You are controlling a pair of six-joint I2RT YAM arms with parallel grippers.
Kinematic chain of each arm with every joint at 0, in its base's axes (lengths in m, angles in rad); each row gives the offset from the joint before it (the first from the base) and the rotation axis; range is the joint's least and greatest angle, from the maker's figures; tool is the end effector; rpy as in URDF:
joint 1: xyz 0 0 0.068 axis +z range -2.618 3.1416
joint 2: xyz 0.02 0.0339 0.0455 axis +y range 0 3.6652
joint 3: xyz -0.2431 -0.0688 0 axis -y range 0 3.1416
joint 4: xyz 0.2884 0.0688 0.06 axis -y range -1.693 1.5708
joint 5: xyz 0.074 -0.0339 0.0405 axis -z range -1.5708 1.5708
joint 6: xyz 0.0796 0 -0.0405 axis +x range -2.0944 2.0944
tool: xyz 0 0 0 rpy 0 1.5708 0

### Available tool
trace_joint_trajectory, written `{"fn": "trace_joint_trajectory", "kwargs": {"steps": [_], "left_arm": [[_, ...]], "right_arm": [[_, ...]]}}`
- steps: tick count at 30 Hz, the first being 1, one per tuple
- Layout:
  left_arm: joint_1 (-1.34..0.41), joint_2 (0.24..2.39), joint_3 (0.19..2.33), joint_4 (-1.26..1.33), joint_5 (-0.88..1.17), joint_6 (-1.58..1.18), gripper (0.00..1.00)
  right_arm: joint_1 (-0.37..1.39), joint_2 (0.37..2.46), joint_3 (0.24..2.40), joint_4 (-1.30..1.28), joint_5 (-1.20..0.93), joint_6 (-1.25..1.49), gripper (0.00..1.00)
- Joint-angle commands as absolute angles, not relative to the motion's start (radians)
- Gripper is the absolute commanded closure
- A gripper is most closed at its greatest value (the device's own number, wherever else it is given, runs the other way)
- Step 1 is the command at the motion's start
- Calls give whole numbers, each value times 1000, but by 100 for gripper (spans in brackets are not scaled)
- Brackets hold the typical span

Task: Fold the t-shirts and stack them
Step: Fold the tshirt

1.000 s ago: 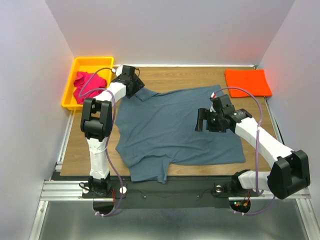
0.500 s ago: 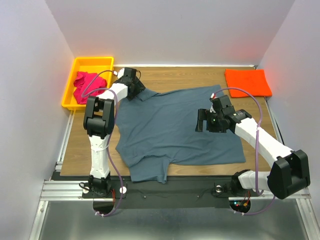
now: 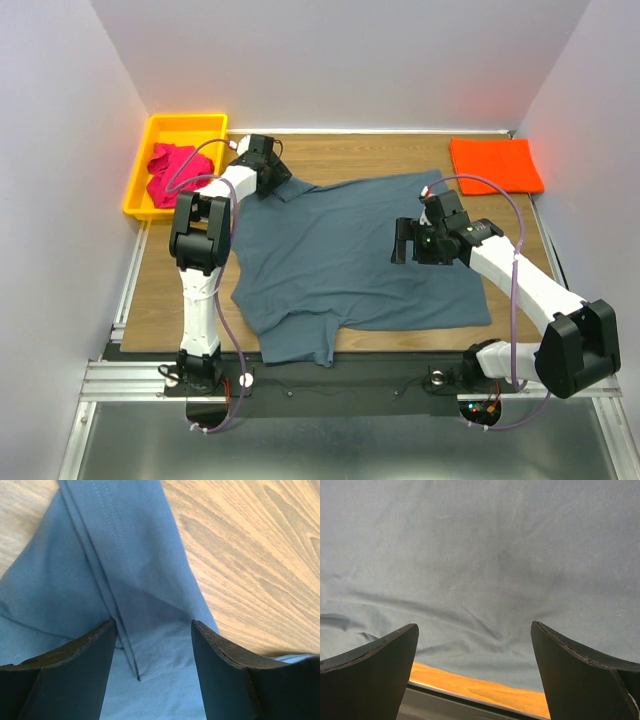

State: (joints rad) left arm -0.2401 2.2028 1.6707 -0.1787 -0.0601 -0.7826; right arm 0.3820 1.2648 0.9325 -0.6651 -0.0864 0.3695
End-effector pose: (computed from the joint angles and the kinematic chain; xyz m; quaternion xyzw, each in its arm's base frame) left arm 0.5440 -0.1283 0.1149 -0.2555 0.8720 -0.1801 0.3767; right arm 0.2963 0.1265 0.1792 -0.0182 0.9582 0.1422 0.2476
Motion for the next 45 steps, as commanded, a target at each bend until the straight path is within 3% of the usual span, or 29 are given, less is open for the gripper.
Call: {"fn": "trace_joint_trajectory", "kwargs": {"steps": [1, 20, 36, 45], "left_arm": [[-233, 2210, 1727, -156, -55, -769, 29], [-235, 2209, 1703, 89, 74, -781, 40], [-238, 2290, 1792, 176, 175, -813, 42], [-250, 1999, 1579, 66, -128, -666, 35]], "right_arm": [[391, 1256, 923, -621, -75, 356, 0], [391, 1267, 923, -620, -77, 348, 0], [390, 1289, 925, -620, -74, 337, 0], [390, 1307, 946, -609, -77, 305, 2]]}}
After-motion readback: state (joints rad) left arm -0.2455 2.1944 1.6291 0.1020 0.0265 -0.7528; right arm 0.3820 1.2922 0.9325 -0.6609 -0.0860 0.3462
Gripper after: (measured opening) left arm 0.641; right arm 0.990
